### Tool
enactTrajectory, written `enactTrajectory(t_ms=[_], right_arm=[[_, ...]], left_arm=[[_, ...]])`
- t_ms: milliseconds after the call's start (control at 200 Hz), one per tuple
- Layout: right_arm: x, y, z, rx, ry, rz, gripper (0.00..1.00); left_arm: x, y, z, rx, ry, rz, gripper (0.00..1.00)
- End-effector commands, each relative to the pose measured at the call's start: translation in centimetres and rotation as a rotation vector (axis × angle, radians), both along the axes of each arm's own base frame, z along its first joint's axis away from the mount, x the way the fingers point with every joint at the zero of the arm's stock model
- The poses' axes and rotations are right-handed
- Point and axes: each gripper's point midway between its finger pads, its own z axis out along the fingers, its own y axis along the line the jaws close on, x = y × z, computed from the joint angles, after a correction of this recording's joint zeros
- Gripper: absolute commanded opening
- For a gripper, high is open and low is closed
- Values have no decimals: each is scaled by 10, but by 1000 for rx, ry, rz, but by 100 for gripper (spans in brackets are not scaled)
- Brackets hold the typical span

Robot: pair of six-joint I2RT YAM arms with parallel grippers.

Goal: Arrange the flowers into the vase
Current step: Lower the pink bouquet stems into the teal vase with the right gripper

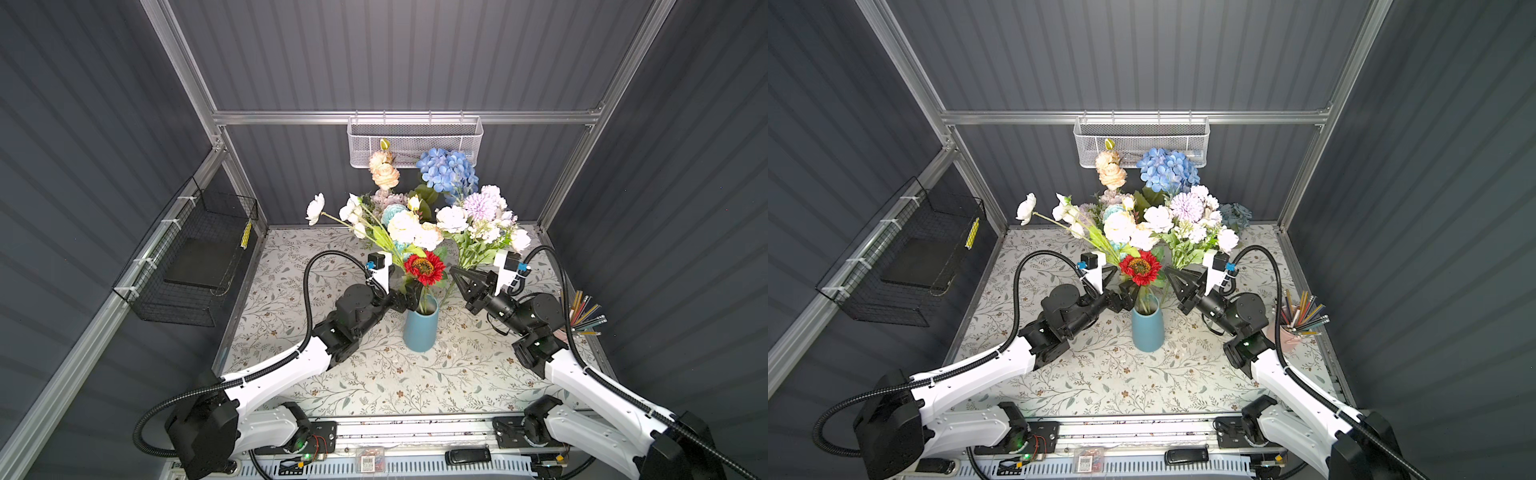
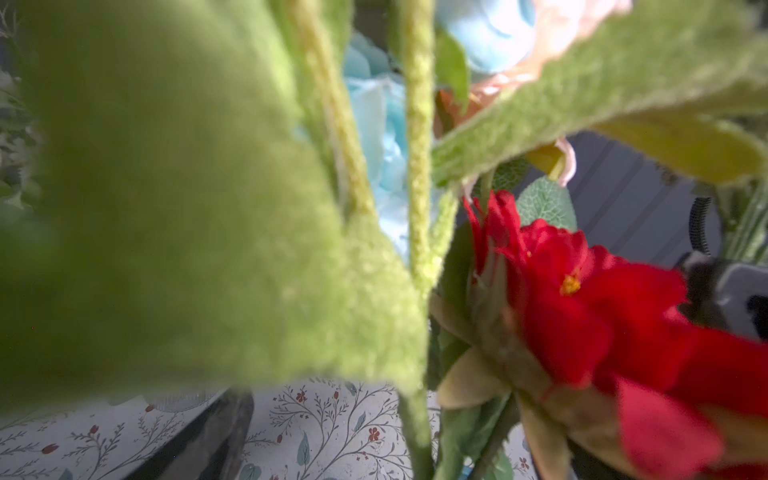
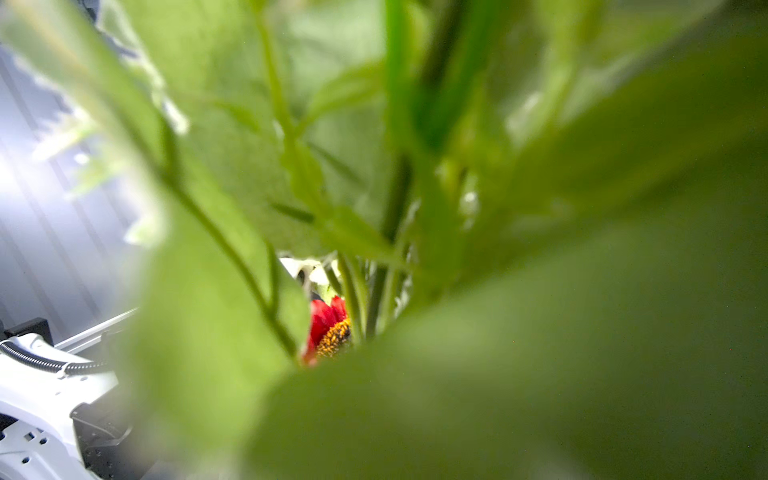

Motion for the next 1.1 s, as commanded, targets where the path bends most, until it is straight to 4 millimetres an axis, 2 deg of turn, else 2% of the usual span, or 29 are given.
enactTrajectory(t_ms=[0, 205, 220, 530, 906, 936, 1096], right_arm=[[-10, 3, 39, 45, -196, -13, 0], [-12, 14, 39, 56, -287, 11, 0], [-7, 17, 31, 46, -272, 14, 0], [0, 22, -4, -22, -221, -19, 0], [-3, 36, -65, -172, -87, -13, 0], [2, 34, -68, -177, -70, -47, 0], [2, 33, -86, -212, -31, -57, 0]], left_arm=[[4, 8, 12, -42, -17, 40, 99], [3, 11, 11, -48, -13, 44, 99], [3, 11, 11, -48, -13, 44, 99], [4, 17, 8, -46, -11, 68, 99], [4, 17, 6, -52, -6, 70, 99], [5, 17, 6, -53, -4, 70, 99], [4, 16, 6, -57, -3, 62, 99]])
